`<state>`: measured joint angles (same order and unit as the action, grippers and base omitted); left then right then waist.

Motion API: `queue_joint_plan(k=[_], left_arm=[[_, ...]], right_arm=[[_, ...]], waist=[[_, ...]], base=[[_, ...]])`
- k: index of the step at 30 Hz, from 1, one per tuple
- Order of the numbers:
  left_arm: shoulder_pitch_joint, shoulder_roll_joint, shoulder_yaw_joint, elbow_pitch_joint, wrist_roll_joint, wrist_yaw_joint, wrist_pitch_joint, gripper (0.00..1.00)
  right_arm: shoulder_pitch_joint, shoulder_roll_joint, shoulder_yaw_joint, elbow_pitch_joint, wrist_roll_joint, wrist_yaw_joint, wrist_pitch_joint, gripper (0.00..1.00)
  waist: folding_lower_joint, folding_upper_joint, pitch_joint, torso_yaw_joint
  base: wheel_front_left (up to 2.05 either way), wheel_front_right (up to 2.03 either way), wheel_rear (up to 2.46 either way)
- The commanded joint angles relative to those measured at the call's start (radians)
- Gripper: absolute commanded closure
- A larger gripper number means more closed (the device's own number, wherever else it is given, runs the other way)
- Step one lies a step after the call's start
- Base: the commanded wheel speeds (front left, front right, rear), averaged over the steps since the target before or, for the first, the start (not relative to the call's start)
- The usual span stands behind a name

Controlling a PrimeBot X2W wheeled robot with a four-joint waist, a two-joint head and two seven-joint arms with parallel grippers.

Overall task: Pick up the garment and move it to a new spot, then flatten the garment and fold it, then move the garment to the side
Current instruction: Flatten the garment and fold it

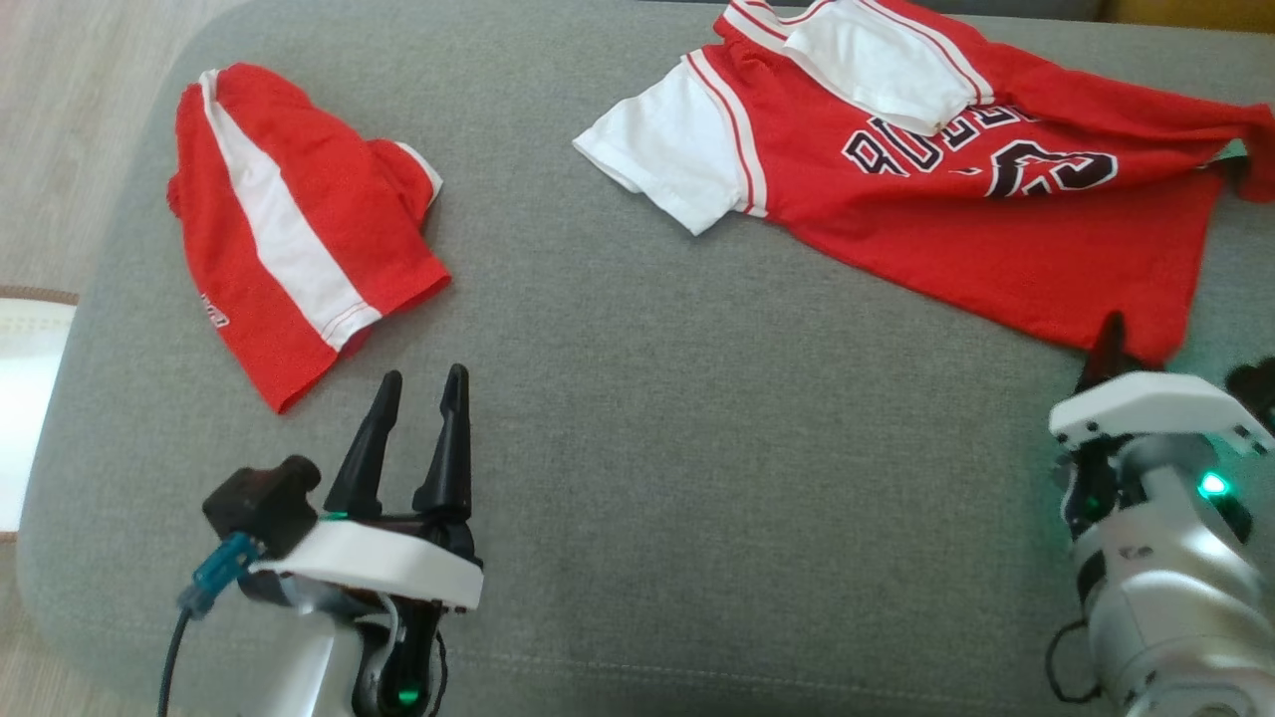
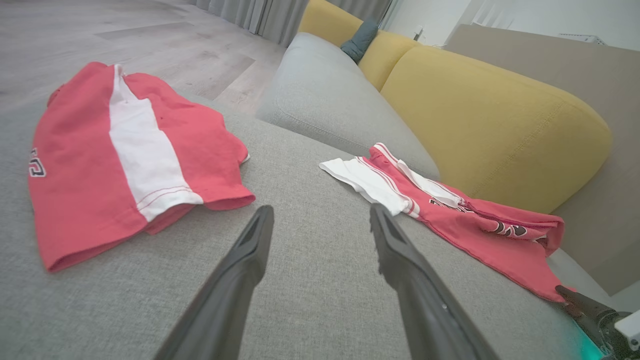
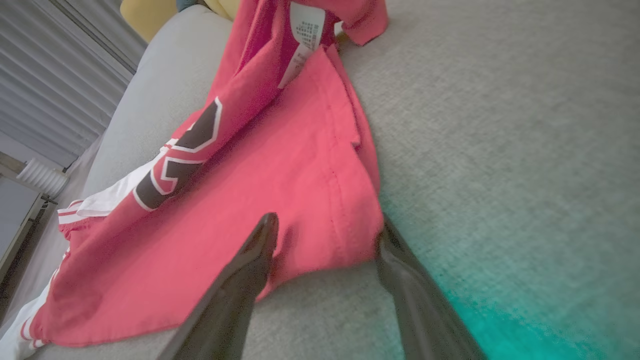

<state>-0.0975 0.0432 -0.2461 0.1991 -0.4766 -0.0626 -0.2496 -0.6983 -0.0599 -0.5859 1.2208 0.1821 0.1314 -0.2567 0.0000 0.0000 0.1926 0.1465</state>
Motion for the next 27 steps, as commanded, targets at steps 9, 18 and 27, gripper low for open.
queue_joint_plan(k=[9,18,27], left_arm=[[-0.044,0.007,0.06,-0.028,0.006,0.0,-0.012,0.0],[-0.091,0.007,0.075,-0.005,0.039,-0.017,-0.012,0.0],[-0.254,0.007,-0.019,0.178,0.033,-0.029,-0.01,0.0]], right_arm=[[-0.01,0.01,0.11,-0.082,-0.122,-0.001,-0.005,1.0],[0.073,-0.02,0.161,-0.212,-0.316,-0.001,0.09,1.0],[0.157,-0.006,0.225,-0.465,-0.292,-0.001,0.252,1.0]], waist=[[0.0,0.0,-0.026,-0.061],[0.0,0.0,-0.018,-0.133],[0.0,0.0,0.041,-0.196]], base=[[0.0,0.0,0.0],[0.0,0.0,0.0],[0.0,0.0,0.0]])
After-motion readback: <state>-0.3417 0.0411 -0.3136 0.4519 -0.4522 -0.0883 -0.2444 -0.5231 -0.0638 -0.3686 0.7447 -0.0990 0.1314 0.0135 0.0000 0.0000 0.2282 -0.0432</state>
